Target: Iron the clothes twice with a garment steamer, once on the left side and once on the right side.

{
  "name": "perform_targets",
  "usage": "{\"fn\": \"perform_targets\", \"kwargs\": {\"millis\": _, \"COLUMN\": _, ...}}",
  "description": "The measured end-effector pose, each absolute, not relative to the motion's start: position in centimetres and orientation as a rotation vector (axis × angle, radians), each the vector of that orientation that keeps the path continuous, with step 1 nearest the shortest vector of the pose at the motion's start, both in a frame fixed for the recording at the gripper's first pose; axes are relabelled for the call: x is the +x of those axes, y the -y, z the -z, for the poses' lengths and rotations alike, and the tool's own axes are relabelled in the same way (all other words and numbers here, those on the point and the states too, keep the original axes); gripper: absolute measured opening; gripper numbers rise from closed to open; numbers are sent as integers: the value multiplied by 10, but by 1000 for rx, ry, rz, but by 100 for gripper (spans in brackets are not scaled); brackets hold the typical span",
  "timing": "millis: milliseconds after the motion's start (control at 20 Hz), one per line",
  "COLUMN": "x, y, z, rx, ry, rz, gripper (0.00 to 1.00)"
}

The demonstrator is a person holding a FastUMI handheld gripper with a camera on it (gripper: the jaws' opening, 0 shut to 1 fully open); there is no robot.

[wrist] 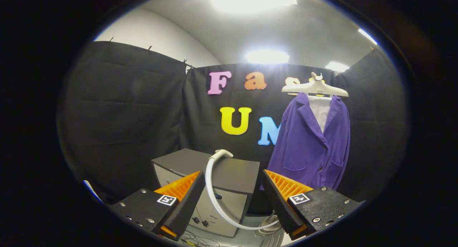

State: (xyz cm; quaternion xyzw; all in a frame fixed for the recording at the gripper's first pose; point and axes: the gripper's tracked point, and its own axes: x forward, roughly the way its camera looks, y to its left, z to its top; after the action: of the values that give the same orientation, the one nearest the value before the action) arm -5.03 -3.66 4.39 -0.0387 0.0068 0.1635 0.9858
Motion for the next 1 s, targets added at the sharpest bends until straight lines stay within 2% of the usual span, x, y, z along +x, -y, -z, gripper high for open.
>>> {"fn": "perform_targets", "kwargs": {"millis": 650, "x": 124, "y": -78, "z": -50, "rx": -76, "ry": -100, "rz": -250, "gripper": 98}}
{"fn": "perform_targets", "kwargs": {"millis": 1000, "x": 211, "y": -131, "z": -24, "rx": -74, "ry": -181, "rz": -226, "gripper": 98}}
